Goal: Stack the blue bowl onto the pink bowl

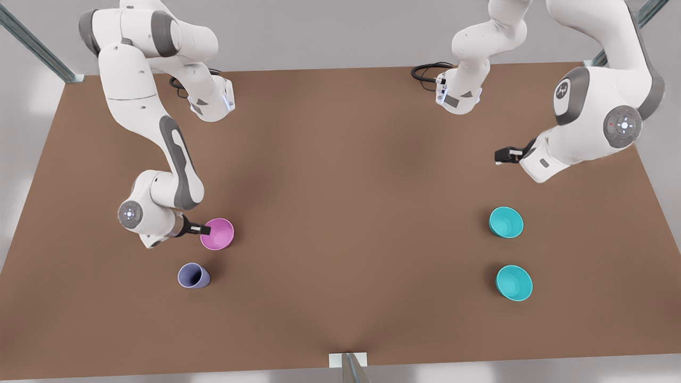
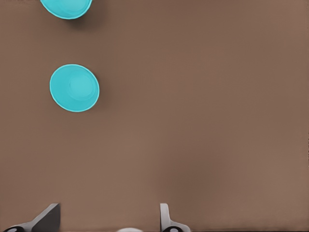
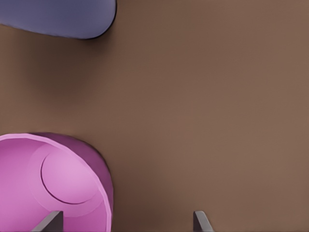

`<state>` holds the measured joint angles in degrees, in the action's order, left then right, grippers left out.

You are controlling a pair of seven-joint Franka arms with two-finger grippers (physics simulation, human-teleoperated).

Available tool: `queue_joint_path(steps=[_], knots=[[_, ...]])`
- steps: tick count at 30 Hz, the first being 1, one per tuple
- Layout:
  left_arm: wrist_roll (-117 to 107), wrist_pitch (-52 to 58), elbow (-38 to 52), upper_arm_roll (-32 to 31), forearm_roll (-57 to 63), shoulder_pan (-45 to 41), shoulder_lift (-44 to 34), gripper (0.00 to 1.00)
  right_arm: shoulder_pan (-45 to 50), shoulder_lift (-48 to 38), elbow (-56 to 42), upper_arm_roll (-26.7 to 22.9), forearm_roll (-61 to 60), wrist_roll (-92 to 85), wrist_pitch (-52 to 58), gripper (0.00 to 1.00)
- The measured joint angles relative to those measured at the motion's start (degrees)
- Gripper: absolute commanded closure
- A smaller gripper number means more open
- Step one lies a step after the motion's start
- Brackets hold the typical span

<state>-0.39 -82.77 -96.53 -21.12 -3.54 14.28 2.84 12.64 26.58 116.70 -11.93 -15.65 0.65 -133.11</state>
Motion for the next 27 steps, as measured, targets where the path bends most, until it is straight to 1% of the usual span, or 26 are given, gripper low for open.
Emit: queue_joint_path(steps=[3, 6, 7, 9, 10, 11, 13, 16, 19, 21, 23, 27], knots=[[0.0, 0.2, 0.5, 0.0, 0.0, -2.5, 0.2, 0.0, 0.7, 1.8, -0.2, 0.2, -0.1, 0.5, -1.2, 0.0], [0.0, 0.7, 0.6, 0.0, 0.0, -1.9, 0.8, 0.0, 1.9, 2.6, -0.5, 0.2, -0.6, 1.1, -2.0, 0.0], [0.0, 0.8, 0.7, 0.1, 0.0, -1.0, 0.9, 0.0, 2.2, 2.7, -0.6, 0.2, -0.8, 1.2, -2.2, 0.04], [0.0, 1.0, 1.2, 0.2, 0.0, 1.1, 1.0, 0.0, 2.7, 2.5, -0.9, 0.2, -1.2, 1.4, -2.3, 0.57], [0.0, 1.1, 1.8, 0.2, 0.1, 2.3, 1.0, 0.0, 2.8, 2.5, -1.2, 0.2, -1.3, 1.5, -2.3, 0.71], [0.0, 1.4, 2.2, 0.2, 0.1, 3.3, 1.0, 0.0, 2.9, 2.5, -1.4, 0.2, -1.5, 1.6, -2.3, 0.79], [0.0, 1.9, 2.5, 0.2, 0.1, 4.5, 1.1, 0.0, 2.9, 2.6, -2.0, 0.2, -2.5, 0.9, -2.1, 0.79], [0.0, 2.3, 3.3, 0.2, 0.1, 3.9, 2.0, 0.0, 2.9, 2.3, -4.3, 0.0, -2.5, 0.6, -0.6, 0.79], [0.0, 3.5, 5.0, 0.2, 0.2, 2.4, 2.1, 0.0, 2.8, 1.9, -10.6, 0.0, -2.1, 0.9, 4.7, 0.79], [-0.1, 4.4, 5.3, 0.1, 0.2, 1.8, 2.1, 0.0, 2.9, 1.4, -12.5, 0.9, -2.6, 1.1, 7.8, 0.79], [-0.1, 5.4, 5.3, 0.1, 0.2, 1.7, 2.3, 0.0, 3.7, 1.8, -15.0, 2.8, -6.2, 1.3, 10.1, 0.79], [-0.2, 7.1, 5.4, 0.1, 0.1, 2.1, 2.3, 0.0, 9.3, 3.9, -19.1, 3.5, -15.1, 2.2, 12.3, 0.79]])
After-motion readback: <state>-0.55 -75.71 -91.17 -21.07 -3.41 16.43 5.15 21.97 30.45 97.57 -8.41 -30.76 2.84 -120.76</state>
